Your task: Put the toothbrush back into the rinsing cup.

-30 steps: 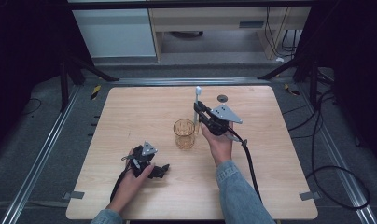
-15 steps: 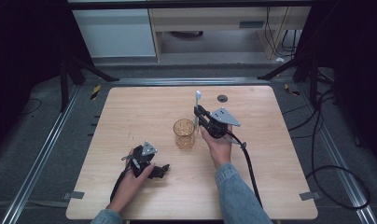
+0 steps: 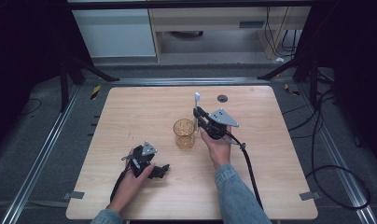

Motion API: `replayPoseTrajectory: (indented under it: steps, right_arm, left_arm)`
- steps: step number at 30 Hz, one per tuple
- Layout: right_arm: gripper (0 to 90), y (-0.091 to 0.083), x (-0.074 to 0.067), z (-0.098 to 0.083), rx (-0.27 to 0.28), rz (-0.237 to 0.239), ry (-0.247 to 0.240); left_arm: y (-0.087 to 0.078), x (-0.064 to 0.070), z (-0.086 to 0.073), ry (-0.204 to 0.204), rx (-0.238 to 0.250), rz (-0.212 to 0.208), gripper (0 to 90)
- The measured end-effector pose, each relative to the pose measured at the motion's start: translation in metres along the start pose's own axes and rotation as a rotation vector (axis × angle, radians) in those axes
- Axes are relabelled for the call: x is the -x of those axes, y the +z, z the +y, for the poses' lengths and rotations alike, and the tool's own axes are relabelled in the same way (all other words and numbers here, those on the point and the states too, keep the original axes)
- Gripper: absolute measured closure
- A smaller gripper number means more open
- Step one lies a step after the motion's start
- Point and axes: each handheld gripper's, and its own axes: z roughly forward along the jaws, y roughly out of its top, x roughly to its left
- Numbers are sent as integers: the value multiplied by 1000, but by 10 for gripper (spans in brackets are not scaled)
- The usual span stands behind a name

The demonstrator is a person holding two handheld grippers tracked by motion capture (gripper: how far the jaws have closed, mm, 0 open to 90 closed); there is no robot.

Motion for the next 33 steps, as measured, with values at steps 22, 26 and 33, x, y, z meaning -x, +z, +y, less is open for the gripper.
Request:
replayPoseTrajectory:
  steps: [22,26,33]
  right_arm:
    - [792,0,1,-12,-24,1,-2]
    - [792,0,1,-13,-23,4,0]
    - [792,2,1,-16,-34,7,1]
  left_arm:
    - [0,0,0,2,0,0,0]
    - [0,1,0,2,0,-1,0]
    - [0,1,0,2,0,-1,0]
